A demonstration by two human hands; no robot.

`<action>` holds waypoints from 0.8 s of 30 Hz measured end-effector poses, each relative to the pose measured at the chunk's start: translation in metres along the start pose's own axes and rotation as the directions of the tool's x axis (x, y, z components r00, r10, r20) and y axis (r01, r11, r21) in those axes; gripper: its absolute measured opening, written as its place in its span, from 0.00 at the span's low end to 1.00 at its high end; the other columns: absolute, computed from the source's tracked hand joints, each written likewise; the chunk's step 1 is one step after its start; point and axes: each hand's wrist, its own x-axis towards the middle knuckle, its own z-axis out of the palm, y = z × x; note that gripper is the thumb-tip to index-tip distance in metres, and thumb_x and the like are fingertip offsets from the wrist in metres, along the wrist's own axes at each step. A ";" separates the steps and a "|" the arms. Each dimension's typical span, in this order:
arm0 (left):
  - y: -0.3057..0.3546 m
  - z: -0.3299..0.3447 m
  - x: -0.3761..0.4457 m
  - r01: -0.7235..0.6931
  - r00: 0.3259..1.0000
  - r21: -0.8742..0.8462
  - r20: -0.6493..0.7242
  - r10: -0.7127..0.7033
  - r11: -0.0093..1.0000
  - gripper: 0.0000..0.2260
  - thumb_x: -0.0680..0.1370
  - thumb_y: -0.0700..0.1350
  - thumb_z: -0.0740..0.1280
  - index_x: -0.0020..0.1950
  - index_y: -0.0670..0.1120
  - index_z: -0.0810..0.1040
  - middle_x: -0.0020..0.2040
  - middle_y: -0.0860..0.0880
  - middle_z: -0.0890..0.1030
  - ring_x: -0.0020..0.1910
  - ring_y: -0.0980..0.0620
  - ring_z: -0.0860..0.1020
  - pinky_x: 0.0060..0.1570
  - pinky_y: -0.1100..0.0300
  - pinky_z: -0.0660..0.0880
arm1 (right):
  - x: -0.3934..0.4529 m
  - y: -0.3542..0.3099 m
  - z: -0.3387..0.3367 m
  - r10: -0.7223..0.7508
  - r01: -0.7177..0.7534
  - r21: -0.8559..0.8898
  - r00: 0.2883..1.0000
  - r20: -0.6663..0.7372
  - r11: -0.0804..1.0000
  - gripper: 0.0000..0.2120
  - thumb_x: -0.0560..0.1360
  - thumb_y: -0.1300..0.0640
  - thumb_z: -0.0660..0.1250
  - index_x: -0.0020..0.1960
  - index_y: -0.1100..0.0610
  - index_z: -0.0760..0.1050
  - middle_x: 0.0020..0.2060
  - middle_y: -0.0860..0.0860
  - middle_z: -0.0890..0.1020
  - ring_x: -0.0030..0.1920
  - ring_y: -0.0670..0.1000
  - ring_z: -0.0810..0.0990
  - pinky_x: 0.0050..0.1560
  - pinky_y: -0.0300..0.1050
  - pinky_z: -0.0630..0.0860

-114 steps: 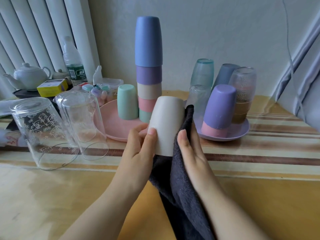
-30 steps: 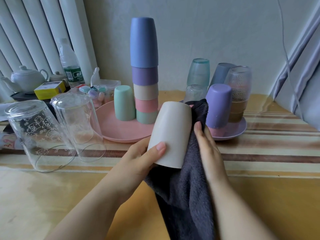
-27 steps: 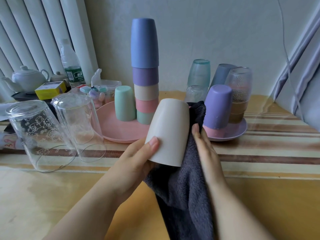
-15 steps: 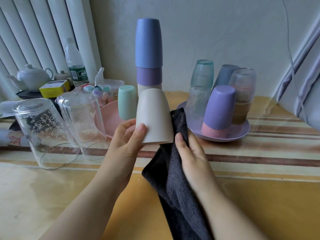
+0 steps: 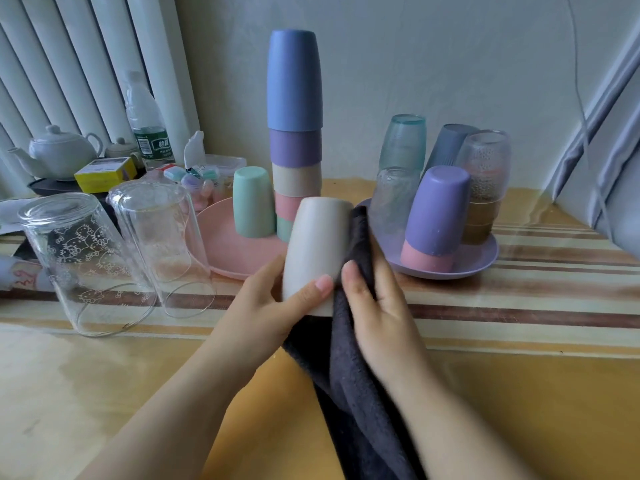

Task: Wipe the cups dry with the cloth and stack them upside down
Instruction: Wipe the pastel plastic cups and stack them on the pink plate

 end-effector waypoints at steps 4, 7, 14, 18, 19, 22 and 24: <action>0.000 0.002 -0.004 0.011 0.987 -0.055 0.158 -0.002 0.998 0.21 0.68 0.57 0.72 0.59 0.50 0.80 0.55 0.51 0.84 0.54 0.54 0.82 0.47 0.65 0.77 | 0.005 -0.009 -0.019 0.162 -0.153 0.099 0.983 -0.092 0.983 0.09 0.79 0.52 0.56 0.55 0.38 0.65 0.48 0.25 0.66 0.41 0.17 0.67 0.42 0.12 0.57; -0.001 0.000 -0.006 0.043 0.976 -0.131 0.217 -0.013 0.990 0.28 0.64 0.64 0.75 0.59 0.50 0.81 0.57 0.46 0.83 0.57 0.48 0.81 0.51 0.61 0.77 | 0.008 -0.010 -0.024 0.194 -0.176 0.213 0.979 -0.067 0.961 0.09 0.79 0.54 0.56 0.45 0.41 0.66 0.46 0.28 0.69 0.37 0.17 0.67 0.41 0.13 0.60; 0.000 -0.005 0.002 0.027 0.995 -0.416 0.094 0.014 0.909 0.44 0.60 0.66 0.77 0.67 0.41 0.73 0.64 0.39 0.79 0.62 0.43 0.78 0.61 0.49 0.76 | 0.005 -0.002 -0.014 0.216 -0.231 0.225 0.972 0.086 0.947 0.10 0.72 0.45 0.56 0.54 0.39 0.67 0.51 0.27 0.71 0.49 0.20 0.69 0.57 0.18 0.62; 0.003 -0.007 0.003 -0.032 0.995 -0.288 -0.097 0.004 0.957 0.30 0.67 0.64 0.72 0.62 0.48 0.74 0.57 0.46 0.82 0.56 0.47 0.80 0.59 0.47 0.74 | 0.001 0.000 -0.013 0.242 -0.245 0.129 0.970 0.036 0.961 0.07 0.78 0.49 0.55 0.49 0.35 0.64 0.47 0.24 0.66 0.39 0.14 0.63 0.41 0.11 0.57; 0.003 -0.006 0.003 -0.042 0.988 -0.251 -0.155 0.003 0.967 0.23 0.70 0.61 0.72 0.58 0.49 0.75 0.51 0.48 0.84 0.51 0.49 0.81 0.56 0.49 0.75 | 0.001 0.000 -0.012 0.222 -0.223 0.130 0.975 0.024 0.966 0.07 0.78 0.49 0.56 0.49 0.35 0.66 0.48 0.25 0.68 0.42 0.15 0.64 0.43 0.12 0.58; 0.004 -0.002 0.003 -0.069 0.953 -0.180 -0.304 0.011 0.981 0.09 0.77 0.53 0.65 0.53 0.51 0.77 0.42 0.51 0.85 0.42 0.53 0.81 0.50 0.55 0.77 | 0.002 0.005 -0.006 0.133 -0.133 0.109 0.991 0.009 0.985 0.10 0.75 0.45 0.59 0.54 0.33 0.67 0.54 0.26 0.71 0.54 0.22 0.67 0.52 0.16 0.60; 0.006 0.000 0.002 -0.057 0.945 -0.133 -0.327 0.010 0.989 0.09 0.78 0.53 0.65 0.54 0.51 0.78 0.43 0.55 0.85 0.44 0.57 0.82 0.46 0.63 0.77 | 0.000 0.008 0.000 0.046 -0.049 0.063 0.998 0.040 0.997 0.14 0.76 0.46 0.61 0.60 0.34 0.66 0.60 0.27 0.70 0.63 0.28 0.66 0.59 0.20 0.59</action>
